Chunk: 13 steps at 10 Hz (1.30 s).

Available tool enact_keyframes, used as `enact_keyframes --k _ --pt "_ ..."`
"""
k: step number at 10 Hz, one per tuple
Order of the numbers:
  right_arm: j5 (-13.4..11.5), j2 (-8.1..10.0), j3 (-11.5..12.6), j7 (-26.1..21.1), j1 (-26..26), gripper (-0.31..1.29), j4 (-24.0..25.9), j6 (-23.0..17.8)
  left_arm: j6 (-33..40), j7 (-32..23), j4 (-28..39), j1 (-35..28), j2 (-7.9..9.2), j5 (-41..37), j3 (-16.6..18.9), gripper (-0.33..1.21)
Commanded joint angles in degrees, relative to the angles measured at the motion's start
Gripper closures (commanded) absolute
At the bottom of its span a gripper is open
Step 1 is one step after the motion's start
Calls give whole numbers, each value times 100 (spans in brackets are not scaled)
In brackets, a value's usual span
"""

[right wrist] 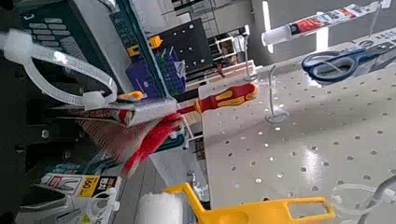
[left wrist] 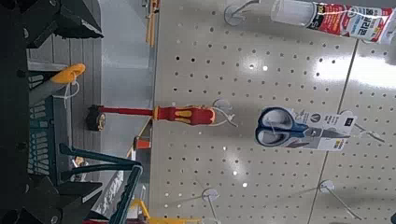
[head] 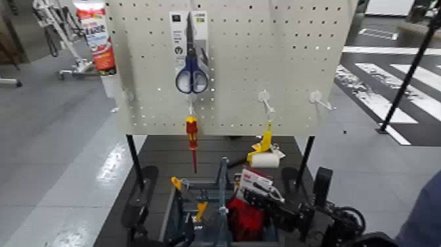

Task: Put the red colored gloves into the crate.

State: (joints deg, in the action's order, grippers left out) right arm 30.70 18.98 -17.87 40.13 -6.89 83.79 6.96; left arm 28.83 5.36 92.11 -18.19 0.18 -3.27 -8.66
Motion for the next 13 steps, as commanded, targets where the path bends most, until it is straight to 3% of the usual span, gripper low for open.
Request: enact_keyframes --k 1,6,8,9,10,11,12,13 --pt "-109 9 3 -31 13 -31 93 516 9 0 0 0 -527 -7 22 14" --pt "-117 9 47 -31 21 -24 164 411 18 9 0 0 -518 -16 13 14" --pt "-170 0 240 -110 180 -20 392 288 18 9 0 0 -510 -25 -4 14" --pt "-478 -8 548 -400 496 -19 823 235 18 9 0 0 -510 -25 -4 14" --pt "-873 -52 926 -980 1006 -19 1359 -28 18 9 0 0 -510 -25 -4 14" --pt "-1444 -237 1286 -1710 1621 -19 1869 -547 18 9 0 -9 -510 -25 4 14" --pt "-1752 -378 1515 -2299 2201 -19 2255 -758 18 9 9 -18 -492 -43 4 14" --pt "-1770 -422 1567 -2853 2746 -10 2440 -1294 18 18 9 -18 -483 -51 13 14"
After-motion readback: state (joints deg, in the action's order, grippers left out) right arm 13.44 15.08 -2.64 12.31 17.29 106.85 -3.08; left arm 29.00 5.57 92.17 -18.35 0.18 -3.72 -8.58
